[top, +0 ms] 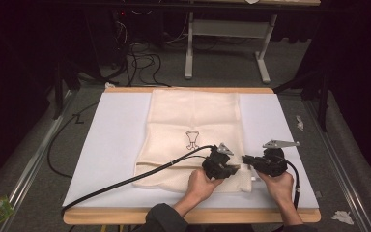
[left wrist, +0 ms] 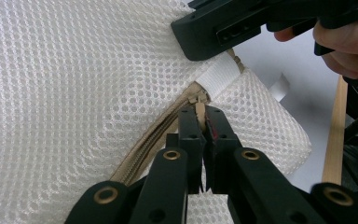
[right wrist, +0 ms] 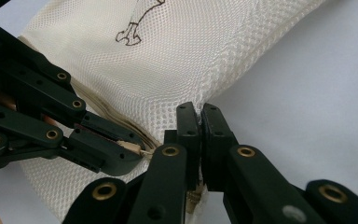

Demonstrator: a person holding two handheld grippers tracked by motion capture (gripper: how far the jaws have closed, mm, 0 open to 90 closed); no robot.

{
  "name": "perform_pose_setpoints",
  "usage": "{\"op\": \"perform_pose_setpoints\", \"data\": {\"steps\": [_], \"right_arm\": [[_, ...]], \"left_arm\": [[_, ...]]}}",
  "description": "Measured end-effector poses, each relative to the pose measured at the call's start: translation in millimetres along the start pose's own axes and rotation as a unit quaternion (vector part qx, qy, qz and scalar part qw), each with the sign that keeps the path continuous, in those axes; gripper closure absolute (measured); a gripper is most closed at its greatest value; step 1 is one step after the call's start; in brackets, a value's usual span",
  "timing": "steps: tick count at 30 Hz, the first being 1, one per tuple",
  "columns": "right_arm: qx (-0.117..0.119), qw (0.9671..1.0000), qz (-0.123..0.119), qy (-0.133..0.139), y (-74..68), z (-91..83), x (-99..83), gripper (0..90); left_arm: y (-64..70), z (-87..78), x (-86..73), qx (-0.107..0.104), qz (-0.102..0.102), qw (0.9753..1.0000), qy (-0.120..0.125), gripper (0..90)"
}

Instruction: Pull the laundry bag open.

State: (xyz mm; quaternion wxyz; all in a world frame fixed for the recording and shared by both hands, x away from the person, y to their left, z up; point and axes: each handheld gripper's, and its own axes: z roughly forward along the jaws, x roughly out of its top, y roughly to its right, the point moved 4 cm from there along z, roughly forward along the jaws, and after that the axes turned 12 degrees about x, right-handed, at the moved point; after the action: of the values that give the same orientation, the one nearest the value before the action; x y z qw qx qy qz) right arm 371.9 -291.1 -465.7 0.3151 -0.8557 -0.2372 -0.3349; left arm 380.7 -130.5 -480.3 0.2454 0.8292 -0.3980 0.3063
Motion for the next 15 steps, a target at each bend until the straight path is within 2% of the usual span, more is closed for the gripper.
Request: {"op": "perform_pose_setpoints", "data": {"steps": [15], "right_arm": [[-0.001, 1.0, 0.0, -0.002, -1.0, 1.4, -0.6, 88.9]], "left_arm": [[0.1, -1.1, -1.6, 0.008, 0.009, 0.9999, -0.008, 87.3]]}}
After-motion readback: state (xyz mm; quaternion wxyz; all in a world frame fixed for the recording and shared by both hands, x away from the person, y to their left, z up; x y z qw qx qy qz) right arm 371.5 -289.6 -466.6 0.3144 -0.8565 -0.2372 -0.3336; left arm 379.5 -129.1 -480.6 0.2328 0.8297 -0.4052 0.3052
